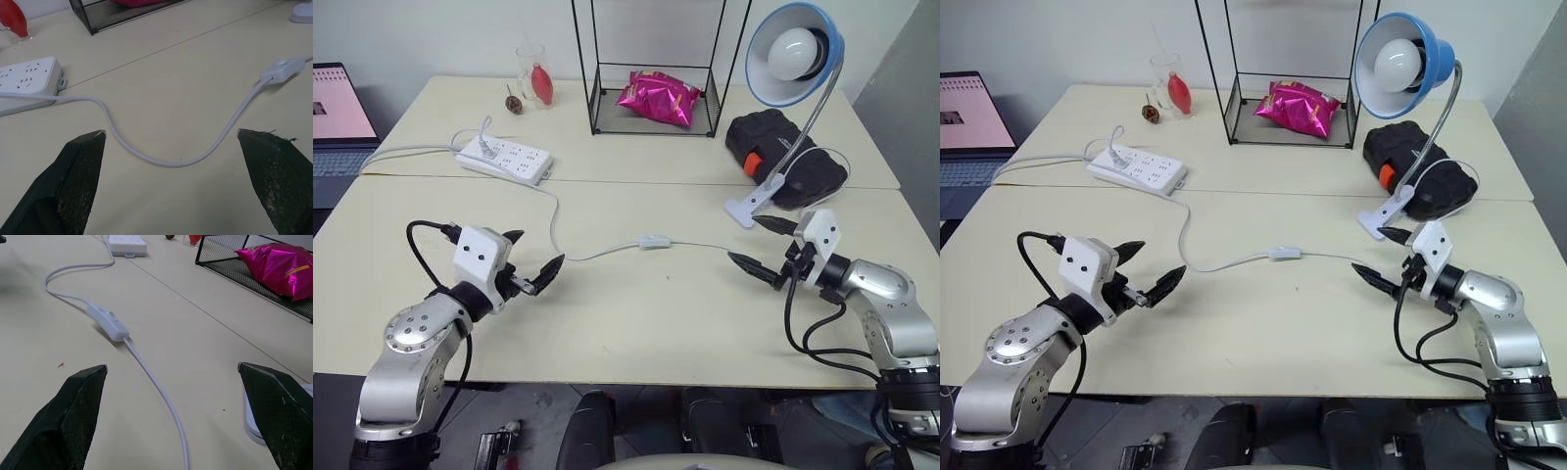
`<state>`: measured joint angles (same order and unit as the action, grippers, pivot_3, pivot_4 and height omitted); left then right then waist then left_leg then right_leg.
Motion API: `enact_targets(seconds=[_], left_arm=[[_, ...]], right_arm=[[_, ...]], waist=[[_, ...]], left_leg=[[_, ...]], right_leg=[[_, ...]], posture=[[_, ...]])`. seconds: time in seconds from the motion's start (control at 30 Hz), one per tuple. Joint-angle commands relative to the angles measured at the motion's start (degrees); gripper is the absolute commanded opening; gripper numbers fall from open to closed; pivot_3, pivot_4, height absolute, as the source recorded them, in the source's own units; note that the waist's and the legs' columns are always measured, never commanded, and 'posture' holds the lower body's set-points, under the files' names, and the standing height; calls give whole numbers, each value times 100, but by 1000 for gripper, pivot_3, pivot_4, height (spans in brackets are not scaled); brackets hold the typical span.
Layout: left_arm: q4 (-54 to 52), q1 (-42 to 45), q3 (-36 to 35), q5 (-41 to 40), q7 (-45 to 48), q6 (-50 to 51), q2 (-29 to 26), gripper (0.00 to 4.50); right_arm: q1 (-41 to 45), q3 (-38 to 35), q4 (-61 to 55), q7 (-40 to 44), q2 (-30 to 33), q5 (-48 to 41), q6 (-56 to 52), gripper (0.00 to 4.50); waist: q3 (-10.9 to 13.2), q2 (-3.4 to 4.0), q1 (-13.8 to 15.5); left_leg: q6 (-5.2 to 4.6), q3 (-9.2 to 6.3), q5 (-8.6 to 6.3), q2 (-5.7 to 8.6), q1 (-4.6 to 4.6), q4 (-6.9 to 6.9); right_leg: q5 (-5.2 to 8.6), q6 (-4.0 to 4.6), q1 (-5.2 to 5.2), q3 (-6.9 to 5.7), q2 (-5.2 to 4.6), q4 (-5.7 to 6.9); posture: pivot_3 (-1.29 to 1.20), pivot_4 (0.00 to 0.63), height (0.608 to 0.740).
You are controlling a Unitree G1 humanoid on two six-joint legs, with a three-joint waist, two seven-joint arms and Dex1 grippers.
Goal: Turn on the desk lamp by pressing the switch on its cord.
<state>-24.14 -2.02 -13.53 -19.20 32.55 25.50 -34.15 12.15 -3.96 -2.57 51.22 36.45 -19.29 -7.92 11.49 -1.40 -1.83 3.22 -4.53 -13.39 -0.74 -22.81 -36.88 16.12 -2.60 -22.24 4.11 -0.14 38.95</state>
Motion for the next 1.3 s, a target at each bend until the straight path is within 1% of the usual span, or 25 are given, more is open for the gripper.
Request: enact_targets(seconds=[0.03, 0.23, 0.37, 0.53, 0.7, 0.83, 0.93, 1.0, 1.13, 1.23, 1.3], left_arm=[[-158, -67, -25, -74, 228, -155, -119, 4490], [-213, -128, 86, 124, 210, -46, -250, 4490], [-186, -106, 74, 13, 449, -297, -252, 4490], [-79, -93, -128, -242, 742, -460, -216, 4490], [185, 64, 152, 48, 838, -752, -283, 4490], [406, 544, 504, -104, 1019, -644, -151, 4490], [789, 1126, 751, -396, 1174, -321, 54, 4490], [1142, 1508, 940, -455, 1364, -193, 130, 4490], [1986, 2340, 1315, -563, 1862, 104, 256, 4490], [2636, 2939, 1584, -521, 2163, 196, 417, 4490], [3039, 3236, 1762, -403, 2304, 211, 494, 4490]], right_arm=[[-34, -215, -268, 60, 128, -76, 91, 4500], [-123, -212, -423, 4, 132, -55, 68, 4500], [-164, -219, -502, -20, 133, -56, 32, 4500], [-185, -216, -558, 10, 137, -107, -44, 4500], [-149, -171, -558, 6, 113, -64, -29, 4500], [-229, -146, -790, 60, 147, -176, -219, 4500], [-302, -69, -1094, 31, 138, -211, -430, 4500], [-355, 13, -1357, -58, 150, -195, -675, 4500], [-434, 154, -1925, -235, 204, -272, -1356, 4500], [-475, 265, -2407, -492, 384, -196, -2071, 4500], [-480, 266, -2677, -569, 430, -344, -2391, 4500]], waist=[[0, 0, -1], [0, 0, -2], [0, 0, -1], [0, 0, -1], [0, 0, 0], [0, 0, 3], [0, 0, 15], [0, 0, 12], [0, 0, 7], [0, 0, 4], [0, -1, 7]], left_leg=[[0, 1, 0, 0, 0, 0], [0, 0, 0, -1, 1, 1], [0, 1, 0, 0, 0, 0], [0, 1, 0, -2, 1, 1], [0, 1, 0, -1, 1, 0], [0, 1, 0, 0, 0, 0], [0, -1, 0, 1, -1, -1], [0, -2, 0, 2, -2, -2], [0, -5, 0, 2, -3, -1], [0, -5, 0, 4, -5, -2], [0, -5, 0, 5, -6, -3]], right_leg=[[0, 0, 0, 1, 0, 0], [3, -3, 0, 0, 1, 0], [3, -4, 0, 1, -1, 0], [3, -3, 0, 0, 0, 0], [4, -3, 0, 0, 0, 0], [4, -4, 0, 0, 0, 0], [4, -4, 0, -3, 1, 0], [3, -5, 0, -3, 1, 1], [3, -5, 0, -5, 6, 2], [3, -5, 0, -4, 7, 2], [3, -5, -1, -4, 6, 1]], posture=[[0, 150, 740], [0, 150, 740], [0, 150, 740], [0, 150, 740], [0, 150, 740], [0, 150, 740], [0, 150, 740], [0, 150, 740], [0, 150, 740], [0, 150, 740], [0, 150, 740]])
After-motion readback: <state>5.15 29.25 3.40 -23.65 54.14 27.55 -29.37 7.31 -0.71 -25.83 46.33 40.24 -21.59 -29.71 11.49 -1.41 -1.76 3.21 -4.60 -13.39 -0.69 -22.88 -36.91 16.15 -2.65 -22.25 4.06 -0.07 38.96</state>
